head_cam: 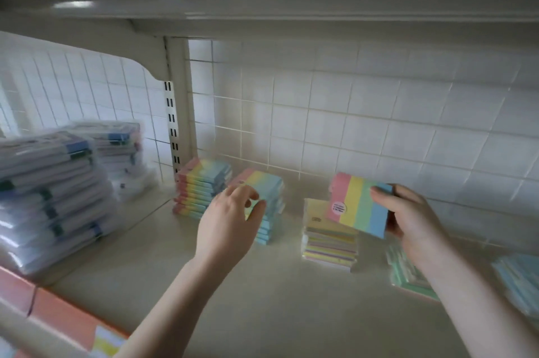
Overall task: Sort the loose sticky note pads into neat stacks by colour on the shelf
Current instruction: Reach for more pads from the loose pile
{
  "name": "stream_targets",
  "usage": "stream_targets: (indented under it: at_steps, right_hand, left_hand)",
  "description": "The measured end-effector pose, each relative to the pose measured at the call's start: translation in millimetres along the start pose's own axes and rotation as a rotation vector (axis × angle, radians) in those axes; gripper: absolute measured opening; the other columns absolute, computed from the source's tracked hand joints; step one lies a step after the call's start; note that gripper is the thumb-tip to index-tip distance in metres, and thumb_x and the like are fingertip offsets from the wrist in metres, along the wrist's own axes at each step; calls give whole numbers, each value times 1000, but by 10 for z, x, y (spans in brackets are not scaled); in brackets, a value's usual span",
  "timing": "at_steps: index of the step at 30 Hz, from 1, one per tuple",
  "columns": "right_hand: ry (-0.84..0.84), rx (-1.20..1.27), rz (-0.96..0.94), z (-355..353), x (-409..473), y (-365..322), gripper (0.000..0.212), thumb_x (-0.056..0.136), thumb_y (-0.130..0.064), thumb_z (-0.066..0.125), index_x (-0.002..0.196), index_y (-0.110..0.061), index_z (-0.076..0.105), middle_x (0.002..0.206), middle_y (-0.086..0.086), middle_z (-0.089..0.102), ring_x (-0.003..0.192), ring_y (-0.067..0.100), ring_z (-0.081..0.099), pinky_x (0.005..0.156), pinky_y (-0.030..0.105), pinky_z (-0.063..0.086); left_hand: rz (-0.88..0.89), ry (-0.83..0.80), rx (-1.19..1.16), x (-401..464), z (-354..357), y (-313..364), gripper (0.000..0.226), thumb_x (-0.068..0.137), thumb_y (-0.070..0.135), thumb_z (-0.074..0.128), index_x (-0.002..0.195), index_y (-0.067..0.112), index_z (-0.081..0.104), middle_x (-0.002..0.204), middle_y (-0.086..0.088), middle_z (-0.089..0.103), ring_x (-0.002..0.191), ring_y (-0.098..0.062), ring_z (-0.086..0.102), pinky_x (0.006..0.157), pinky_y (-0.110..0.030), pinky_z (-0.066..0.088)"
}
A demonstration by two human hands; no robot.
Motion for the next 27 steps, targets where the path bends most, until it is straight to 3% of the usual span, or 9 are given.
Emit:
stream_targets:
  at_steps: [5,10,15,18,27]
  right_hand:
    - [-104,24,38,724,126,-15,9,89,-9,58,81,-14,60,74,3,62,65,17,58,56,25,44]
    - [-206,18,37,1440,254,-44,8,89,-11,58,82,-14,59,73,3,60,65,17,57,58,24,43]
    - [-231,6,81,2061,394,-34,7,89,-12,61,94,-9,58,77,6,58,66,19,56,60,28,44]
    - [-241,-20,107,2380,473,-29,6,89,-11,60,87,-10,55,75,7,55,64,19,53,56,27,43]
    - [-189,-162,136,2823,762,129,17,86,-11,67,93,-4,53,80,12,58,59,18,54,42,22,44]
  left_hand:
    - [-77,70,78,-48,-357,-556,18,88,30,60,96,16,67,99,0,64,91,-24,57,73,-31,42]
    - [-155,85,156,-163,-537,-1027,19,89,32,59,100,18,66,100,-1,65,91,-24,58,74,-32,43]
    - [-284,18,196,-299,-526,-1443,19,92,38,52,98,23,62,101,3,62,95,-18,55,78,-29,43]
    - [-386,-70,187,-328,-478,-1597,19,93,38,48,98,24,60,103,3,60,92,-16,52,75,-28,42]
    - [-341,-155,211,-298,-400,-1610,21,94,36,44,104,23,58,106,4,56,99,-16,51,79,-27,44]
Point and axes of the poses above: each hand's wrist, its own x-axis towards the middle knuckle, its own z-axis out of the palm, y = z × x, the point moved 5 cm from there along x, towards the middle knuckle
